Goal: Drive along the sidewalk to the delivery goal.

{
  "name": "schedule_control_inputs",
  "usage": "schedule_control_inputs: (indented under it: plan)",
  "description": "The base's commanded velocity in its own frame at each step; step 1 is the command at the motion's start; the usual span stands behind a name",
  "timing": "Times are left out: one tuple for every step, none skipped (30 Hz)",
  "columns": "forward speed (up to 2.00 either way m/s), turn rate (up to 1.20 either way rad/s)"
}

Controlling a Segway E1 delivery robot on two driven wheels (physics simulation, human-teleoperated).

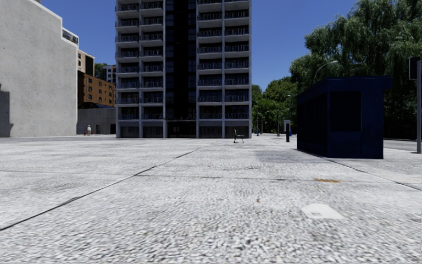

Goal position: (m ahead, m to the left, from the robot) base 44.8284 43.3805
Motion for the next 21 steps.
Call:
schedule_control_inputs:
  plan:
    - [2.0, 0.0]
    - [2.0, 0.0]
    - [1.86, 0.0]
    - [1.86, 0.0]
    - [1.68, 0.0]
    - [1.59, 0.0]
    - [1.55, 0.0]
    - [1.54, 0.0]
    - [1.54, 0.0]
    - [1.54, 0.0]
    - [1.54, 0.0]
    - [1.54, 0.0]
    - [1.54, 0.0]
    - [1.54, 0.0]
    - [1.54, 0.0]
    - [1.54, 0.0]
    - [1.54, 0.0]
    - [1.54, 0.0]
    - [1.54, 0.0]
    - [1.54, 0.0]
    - [1.54, 0.0]
